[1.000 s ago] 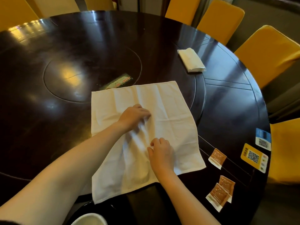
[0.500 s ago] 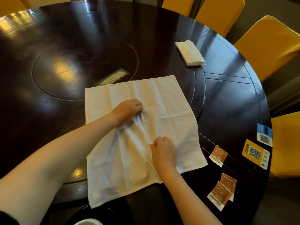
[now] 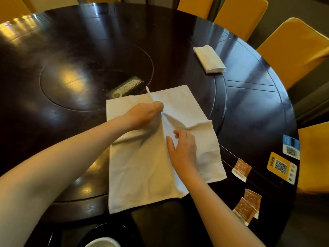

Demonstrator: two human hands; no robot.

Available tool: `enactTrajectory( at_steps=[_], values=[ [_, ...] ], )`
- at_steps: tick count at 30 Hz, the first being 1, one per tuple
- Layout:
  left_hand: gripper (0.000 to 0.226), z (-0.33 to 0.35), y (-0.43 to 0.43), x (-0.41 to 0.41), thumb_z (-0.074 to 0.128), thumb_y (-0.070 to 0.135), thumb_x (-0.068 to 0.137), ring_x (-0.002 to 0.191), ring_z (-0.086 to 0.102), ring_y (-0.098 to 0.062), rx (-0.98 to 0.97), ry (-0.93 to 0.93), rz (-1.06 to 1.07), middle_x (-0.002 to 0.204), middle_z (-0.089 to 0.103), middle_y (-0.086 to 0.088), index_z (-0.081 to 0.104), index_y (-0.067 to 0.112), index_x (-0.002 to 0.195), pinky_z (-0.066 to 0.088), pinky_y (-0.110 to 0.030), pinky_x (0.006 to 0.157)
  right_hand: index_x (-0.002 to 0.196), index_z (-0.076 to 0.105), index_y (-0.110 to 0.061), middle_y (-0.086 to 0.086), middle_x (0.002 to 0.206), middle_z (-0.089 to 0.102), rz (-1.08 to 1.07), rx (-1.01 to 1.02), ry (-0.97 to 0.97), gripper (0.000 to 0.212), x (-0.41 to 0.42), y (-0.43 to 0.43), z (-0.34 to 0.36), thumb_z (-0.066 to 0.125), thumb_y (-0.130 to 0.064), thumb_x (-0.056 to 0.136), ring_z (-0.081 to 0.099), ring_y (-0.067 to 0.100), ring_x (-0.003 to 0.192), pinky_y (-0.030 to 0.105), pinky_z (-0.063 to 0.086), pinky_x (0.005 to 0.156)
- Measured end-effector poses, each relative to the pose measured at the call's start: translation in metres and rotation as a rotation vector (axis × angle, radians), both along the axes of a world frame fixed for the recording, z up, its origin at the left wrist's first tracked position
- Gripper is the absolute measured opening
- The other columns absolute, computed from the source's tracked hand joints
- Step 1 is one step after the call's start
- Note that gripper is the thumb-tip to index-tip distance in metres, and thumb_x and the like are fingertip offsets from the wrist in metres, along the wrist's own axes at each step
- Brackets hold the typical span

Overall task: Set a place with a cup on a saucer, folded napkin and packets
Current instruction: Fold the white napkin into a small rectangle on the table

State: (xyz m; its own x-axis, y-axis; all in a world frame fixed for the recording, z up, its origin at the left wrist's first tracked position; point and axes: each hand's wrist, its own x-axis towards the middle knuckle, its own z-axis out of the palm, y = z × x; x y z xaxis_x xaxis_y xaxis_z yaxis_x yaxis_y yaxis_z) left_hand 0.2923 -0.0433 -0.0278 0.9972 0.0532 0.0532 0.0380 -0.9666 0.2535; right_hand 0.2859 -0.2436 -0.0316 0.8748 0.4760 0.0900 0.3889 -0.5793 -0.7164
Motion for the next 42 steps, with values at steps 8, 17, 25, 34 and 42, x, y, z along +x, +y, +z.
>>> enactTrajectory(
  at_steps=[8,17,25,34,42],
  values=[
    [0.027,0.082,-0.017,-0.002,0.034,0.03,0.096,0.084,0.058,-0.024,-0.003,-0.218,-0.05,0.095,0.061,-0.004,0.055,0.016,0.107,0.042,-0.031,0.072,0.08,0.059,-0.005,0.012,0.082,0.064,-0.001,0.038,0.022,0.028,0.03,0.036,0.071,0.042,-0.02,0.096,0.06,0.028,0.079,0.042,0.049,0.069],
    [0.017,0.146,0.002,-0.031,0.06,0.023,0.088,0.063,0.058,-0.013,-0.19,-0.219,0.163,0.078,0.055,0.0,0.059,0.009,0.077,0.042,-0.025,0.058,0.085,0.063,-0.013,-0.003,0.076,0.06,0.053,0.292,-0.081,0.021,0.038,0.029,0.142,0.046,-0.02,0.096,0.052,0.007,0.067,0.021,0.041,0.057],
    [0.01,0.187,-0.013,-0.062,0.061,0.021,0.085,0.059,0.063,-0.017,-0.279,-0.505,0.49,0.064,0.065,0.002,0.063,0.017,0.076,0.048,-0.029,0.062,0.077,0.056,-0.009,0.008,0.083,0.058,0.232,-0.215,-0.127,0.016,0.037,0.025,0.146,0.045,-0.01,0.088,0.055,0.027,0.073,0.034,0.042,0.059],
    [0.011,0.2,0.048,-0.11,0.065,0.015,0.082,0.088,0.055,-0.027,-0.005,-0.546,0.689,0.092,0.061,-0.016,0.066,0.004,0.083,0.034,-0.025,0.07,0.09,0.071,-0.013,0.012,0.093,0.067,0.047,-0.058,-0.117,0.035,0.049,0.064,0.151,0.039,-0.002,0.084,0.059,0.033,0.086,0.037,0.045,0.069],
    [0.008,0.166,0.093,-0.165,0.069,0.003,0.078,0.095,0.058,-0.031,0.026,-0.633,0.701,0.1,0.062,-0.019,0.067,-0.003,0.083,0.04,-0.028,0.081,0.111,0.069,-0.016,0.013,0.101,0.066,0.118,0.202,-0.479,0.031,0.062,0.111,0.139,0.049,-0.005,0.09,0.054,0.033,0.095,0.03,0.033,0.078]
  ],
)
